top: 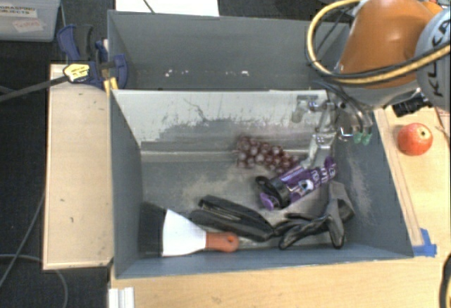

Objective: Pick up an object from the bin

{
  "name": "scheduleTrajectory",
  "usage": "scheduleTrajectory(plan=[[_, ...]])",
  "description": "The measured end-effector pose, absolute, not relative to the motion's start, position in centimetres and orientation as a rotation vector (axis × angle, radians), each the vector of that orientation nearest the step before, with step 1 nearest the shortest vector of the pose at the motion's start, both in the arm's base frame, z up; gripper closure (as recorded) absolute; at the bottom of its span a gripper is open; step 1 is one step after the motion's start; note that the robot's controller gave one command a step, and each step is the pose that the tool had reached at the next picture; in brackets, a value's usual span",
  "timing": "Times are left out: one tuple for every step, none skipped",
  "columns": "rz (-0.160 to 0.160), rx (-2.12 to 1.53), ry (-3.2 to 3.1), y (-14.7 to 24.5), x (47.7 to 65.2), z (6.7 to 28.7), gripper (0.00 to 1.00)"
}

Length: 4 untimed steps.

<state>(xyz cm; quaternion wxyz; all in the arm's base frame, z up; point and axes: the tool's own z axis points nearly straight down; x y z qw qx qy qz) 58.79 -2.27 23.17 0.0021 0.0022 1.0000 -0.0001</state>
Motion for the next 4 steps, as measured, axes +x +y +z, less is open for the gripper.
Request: scheduleTrajectory(plan=[[0.000, 0.007, 3.137, -2.3, 58.8, 23.2, 0.00], [-0.001, -0.621, 3.079, -6.1, 55.8, 16.9, 0.00], [0.002, -0.436, 3.104, -4.2, 57.0, 14.1, 0.00], [-0.002, -0.727, 3.049, -5.5, 54.4, 7.6, 0.00]])
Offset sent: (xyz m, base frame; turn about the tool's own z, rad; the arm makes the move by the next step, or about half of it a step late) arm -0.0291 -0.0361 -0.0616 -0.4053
